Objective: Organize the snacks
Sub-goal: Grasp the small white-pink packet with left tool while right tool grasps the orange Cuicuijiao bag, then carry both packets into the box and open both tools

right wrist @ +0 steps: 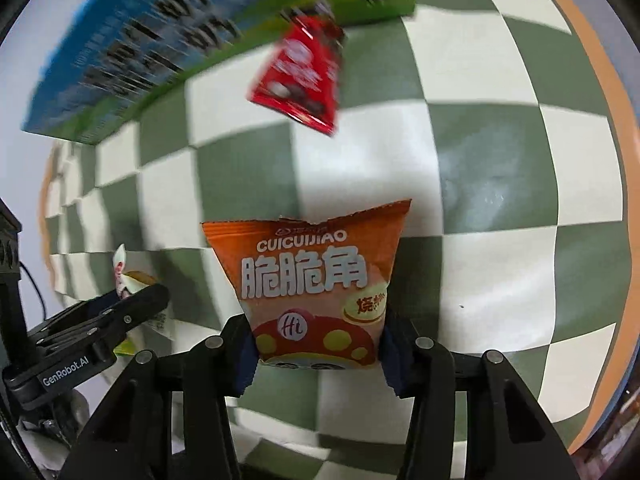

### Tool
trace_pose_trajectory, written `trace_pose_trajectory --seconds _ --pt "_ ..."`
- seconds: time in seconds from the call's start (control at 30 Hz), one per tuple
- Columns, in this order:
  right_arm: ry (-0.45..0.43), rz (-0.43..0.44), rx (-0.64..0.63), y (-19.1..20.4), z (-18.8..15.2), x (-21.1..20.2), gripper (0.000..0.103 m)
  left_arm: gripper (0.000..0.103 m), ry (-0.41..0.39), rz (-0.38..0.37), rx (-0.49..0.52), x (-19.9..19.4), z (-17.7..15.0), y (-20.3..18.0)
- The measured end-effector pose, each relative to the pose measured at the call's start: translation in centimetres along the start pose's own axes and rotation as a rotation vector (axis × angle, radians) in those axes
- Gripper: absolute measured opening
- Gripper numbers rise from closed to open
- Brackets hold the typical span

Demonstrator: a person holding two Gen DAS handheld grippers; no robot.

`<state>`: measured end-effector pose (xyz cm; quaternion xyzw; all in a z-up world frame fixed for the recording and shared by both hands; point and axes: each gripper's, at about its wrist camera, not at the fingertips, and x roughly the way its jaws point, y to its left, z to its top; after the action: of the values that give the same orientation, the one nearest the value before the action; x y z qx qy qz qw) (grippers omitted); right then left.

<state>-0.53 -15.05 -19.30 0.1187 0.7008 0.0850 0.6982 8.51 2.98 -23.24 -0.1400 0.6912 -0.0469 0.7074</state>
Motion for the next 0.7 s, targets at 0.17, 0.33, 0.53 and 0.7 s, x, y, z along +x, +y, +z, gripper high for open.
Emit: trace_pose_trajectory --seconds 0.17,0.33,0.53,0.7 --pt "-0.094 0.100 -0.023 2.5 2.2 -6.5 0.052 0.057 -0.108 -0.081 0.022 -6.2 2.5 -1.9" --pt "-0.205 0.162 -0.046 4.0 7.0 -12.7 0.052 0.057 -0.212 -0.136 0.048 -12.6 8.1 -4.1" --pt "-0.296 0.114 -0.083 5.7 14.1 -15.7 0.052 0.057 -0.262 -0.044 0.078 -15.8 15.7 -4.5" --pt "-0.270 0.029 -0.086 6.0 20.2 -14.1 0.052 0.057 -0.216 0.108 0.095 -13.9 22.4 -3.3"
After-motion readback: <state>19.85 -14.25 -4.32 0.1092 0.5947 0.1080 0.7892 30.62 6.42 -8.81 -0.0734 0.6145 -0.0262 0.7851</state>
